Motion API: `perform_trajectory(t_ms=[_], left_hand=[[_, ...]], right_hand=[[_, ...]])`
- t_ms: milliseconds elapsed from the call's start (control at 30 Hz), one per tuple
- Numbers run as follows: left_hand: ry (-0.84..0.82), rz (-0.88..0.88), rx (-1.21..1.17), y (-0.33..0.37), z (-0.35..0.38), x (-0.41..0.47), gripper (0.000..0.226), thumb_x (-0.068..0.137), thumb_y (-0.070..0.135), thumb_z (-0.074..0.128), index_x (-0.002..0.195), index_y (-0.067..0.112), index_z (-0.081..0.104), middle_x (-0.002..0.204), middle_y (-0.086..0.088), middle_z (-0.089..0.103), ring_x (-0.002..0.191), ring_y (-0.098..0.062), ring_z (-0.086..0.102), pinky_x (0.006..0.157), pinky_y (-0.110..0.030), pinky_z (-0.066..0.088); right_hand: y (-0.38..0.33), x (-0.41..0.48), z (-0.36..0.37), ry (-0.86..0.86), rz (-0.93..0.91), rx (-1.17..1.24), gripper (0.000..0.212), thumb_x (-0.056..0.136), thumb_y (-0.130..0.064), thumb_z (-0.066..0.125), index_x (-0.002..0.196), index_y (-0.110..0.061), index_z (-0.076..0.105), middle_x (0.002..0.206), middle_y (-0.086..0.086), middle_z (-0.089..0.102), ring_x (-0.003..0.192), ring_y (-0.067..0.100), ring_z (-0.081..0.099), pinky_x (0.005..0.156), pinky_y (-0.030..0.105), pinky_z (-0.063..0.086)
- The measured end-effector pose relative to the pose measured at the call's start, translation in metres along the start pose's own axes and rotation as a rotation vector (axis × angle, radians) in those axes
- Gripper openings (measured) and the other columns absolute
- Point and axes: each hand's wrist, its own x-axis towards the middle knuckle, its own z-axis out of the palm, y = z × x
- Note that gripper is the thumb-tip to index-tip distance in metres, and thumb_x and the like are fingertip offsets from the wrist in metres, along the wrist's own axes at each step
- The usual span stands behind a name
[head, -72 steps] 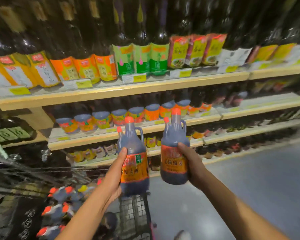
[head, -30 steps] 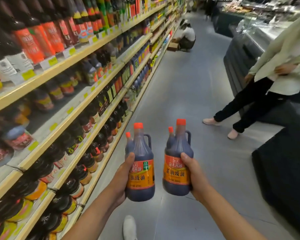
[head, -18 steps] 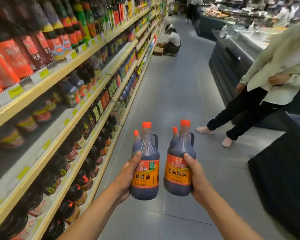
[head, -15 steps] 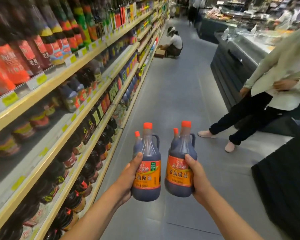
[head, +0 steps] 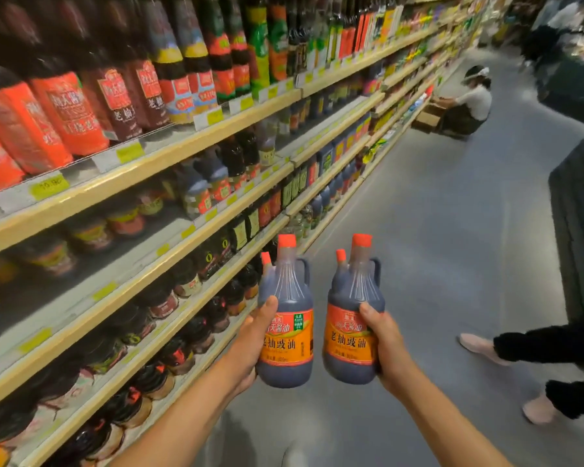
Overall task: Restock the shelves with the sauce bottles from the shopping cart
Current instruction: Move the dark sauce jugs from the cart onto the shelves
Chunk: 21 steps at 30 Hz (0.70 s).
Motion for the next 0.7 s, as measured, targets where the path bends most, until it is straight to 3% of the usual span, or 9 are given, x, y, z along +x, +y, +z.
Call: perform_trajectory(t_ms=[100, 267, 333, 400, 567, 700], left_hand=[[0.100, 0.033, -0.046, 0.008, -0.016, 0.010, 0.086, 0.063, 0.080, 0.070, 0.133, 0.031, 0.056, 0.120, -0.009, 0.074, 0.110, -0.029, 0.071, 0.087, -0.042, 0.060], [0.308, 0.097, -0.115, 0.019, -0.054, 0.001, 0.063, 0.084, 0.064, 0.051, 0.134, 0.027, 0.056, 0.113, -0.006, 0.076, 0.103, -0.026, 0.074, 0.076, -0.035, 0.062], [0.387, 0.127, -0.134, 0.022, -0.072, -0.011, 0.073, 0.082, 0.074, 0.059, 0.135, 0.025, 0.056, 0.116, -0.009, 0.075, 0.106, -0.030, 0.073, 0.086, -0.044, 0.060], [0.459, 0.143, -0.164, 0.022, -0.089, -0.026, 0.090, 0.066, 0.080, 0.069, 0.136, 0.025, 0.056, 0.120, -0.013, 0.073, 0.110, -0.034, 0.070, 0.095, -0.052, 0.056], [0.648, 0.201, -0.257, 0.019, -0.122, -0.074, 0.070, 0.080, 0.063, 0.054, 0.137, 0.024, 0.054, 0.121, -0.012, 0.073, 0.110, -0.032, 0.071, 0.097, -0.051, 0.055], [0.779, 0.227, -0.337, 0.011, -0.145, -0.103, 0.083, 0.074, 0.071, 0.062, 0.142, 0.024, 0.052, 0.125, -0.011, 0.071, 0.114, -0.031, 0.070, 0.100, -0.052, 0.054]], right_hand=[[-0.006, 0.041, 0.010, -0.132, 0.012, -0.023, 0.105, 0.045, -0.068, 0.087, 0.126, -0.008, 0.058, 0.106, 0.023, 0.073, 0.089, 0.035, 0.072, 0.075, 0.044, 0.061], [0.002, 0.092, 0.055, -0.298, 0.067, -0.055, 0.108, 0.051, -0.065, 0.087, 0.133, -0.004, 0.053, 0.115, 0.032, 0.067, 0.098, 0.046, 0.067, 0.086, 0.058, 0.057], [0.008, 0.105, 0.081, -0.381, 0.092, -0.078, 0.109, 0.051, -0.065, 0.087, 0.133, -0.001, 0.054, 0.115, 0.032, 0.067, 0.099, 0.048, 0.067, 0.088, 0.059, 0.056], [0.014, 0.113, 0.110, -0.468, 0.107, -0.088, 0.108, 0.052, -0.065, 0.087, 0.133, -0.001, 0.055, 0.114, 0.032, 0.067, 0.098, 0.047, 0.067, 0.087, 0.059, 0.056], [0.029, 0.114, 0.181, -0.688, 0.153, -0.120, 0.107, 0.055, -0.065, 0.086, 0.134, -0.001, 0.054, 0.118, 0.033, 0.065, 0.105, 0.054, 0.063, 0.093, 0.067, 0.050], [0.037, 0.102, 0.229, -0.873, 0.191, -0.120, 0.097, 0.065, -0.060, 0.083, 0.138, -0.004, 0.051, 0.123, 0.032, 0.063, 0.112, 0.057, 0.059, 0.096, 0.069, 0.047]])
